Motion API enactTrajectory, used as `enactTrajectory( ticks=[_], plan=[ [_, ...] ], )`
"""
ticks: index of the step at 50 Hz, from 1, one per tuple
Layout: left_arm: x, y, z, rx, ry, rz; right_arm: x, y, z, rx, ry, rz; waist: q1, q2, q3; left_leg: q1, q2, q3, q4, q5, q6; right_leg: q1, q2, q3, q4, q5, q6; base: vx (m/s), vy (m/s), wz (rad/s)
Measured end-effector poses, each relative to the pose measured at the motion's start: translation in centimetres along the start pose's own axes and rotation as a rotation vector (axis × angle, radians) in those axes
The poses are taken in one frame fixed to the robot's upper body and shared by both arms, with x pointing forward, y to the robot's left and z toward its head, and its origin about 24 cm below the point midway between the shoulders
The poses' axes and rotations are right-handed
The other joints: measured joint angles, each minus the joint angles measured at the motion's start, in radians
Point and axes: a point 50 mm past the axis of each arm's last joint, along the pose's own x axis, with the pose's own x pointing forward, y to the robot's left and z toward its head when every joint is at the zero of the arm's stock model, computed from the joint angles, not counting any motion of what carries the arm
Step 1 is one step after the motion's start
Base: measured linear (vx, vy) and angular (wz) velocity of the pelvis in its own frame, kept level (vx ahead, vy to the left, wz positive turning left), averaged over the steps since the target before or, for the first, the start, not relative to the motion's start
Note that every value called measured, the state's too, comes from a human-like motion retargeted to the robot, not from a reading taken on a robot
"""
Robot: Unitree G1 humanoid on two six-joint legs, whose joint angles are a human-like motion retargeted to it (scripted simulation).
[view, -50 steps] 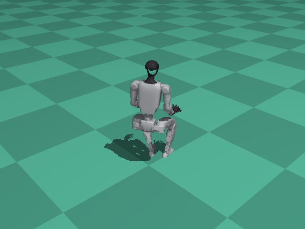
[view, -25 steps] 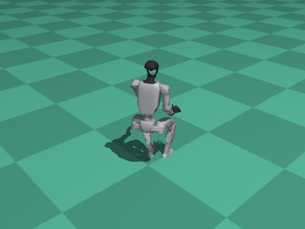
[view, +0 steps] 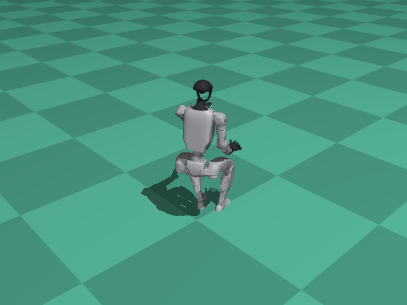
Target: Upper body actions
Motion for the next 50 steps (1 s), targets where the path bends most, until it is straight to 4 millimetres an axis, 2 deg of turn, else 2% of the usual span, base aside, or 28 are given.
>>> enactTrajectory(
  ticks=[10,18,25,31,39,50],
  plan=[
    [-0.3,-0.1,0.4,0.01,-0.066,0.029,0.0,-0.2,-0.3,-0.007,0.007,-0.006,0.008,0.007,-0.002,0.001,-0.001,0.001,0.0,0.0,-0.001,0.0,-0.001,0.001,0.001,-0.001,0.0,0.0,0.0,0.0],
    [-0.4,-0.1,2.0,-0.152,-0.142,0.057,-0.1,-0.3,-0.8,-0.018,0.027,-0.008,0.021,0.01,-0.009,0.005,-0.007,0.001,-0.001,0.002,0.0,0.004,-0.008,0.001,0.004,-0.003,0.0,0.0,0.0,0.0],
    [-0.3,1.0,3.6,-0.217,-0.221,0.11,-0.5,-0.4,-1.4,-0.033,0.049,-0.005,0.034,0.015,-0.023,0.009,-0.011,0.0,-0.002,0.003,0.0,0.009,-0.012,0.001,0.004,-0.004,0.001,0.0,0.0,0.0],
    [-0.9,1.6,4.7,-0.319,-0.267,0.074,-0.8,-0.5,-2.0,-0.047,0.077,-0.006,0.054,0.022,-0.037,0.014,-0.015,0.0,-0.003,0.003,0.001,0.014,-0.015,0.001,0.006,-0.005,0.001,0.0,0.0,0.0],
    [-3.1,2.0,4.6,-0.356,-0.305,0.018,-1.2,-0.9,-3.0,-0.064,0.113,-0.016,0.085,0.029,-0.045,0.024,-0.025,0.001,-0.008,0.006,0.002,0.024,-0.025,0.002,0.007,-0.007,0.0,0.0,0.0,0.0],
    [-8.7,0.8,1.7,-0.369,-0.244,-0.061,-1.4,-1.0,-3.5,-0.072,0.137,-0.018,0.102,0.029,-0.046,0.036,-0.033,0.002,-0.012,0.006,0.003,0.037,-0.034,0.002,0.007,-0.007,0.001,0.0,0.0,0.0]
  ],
)
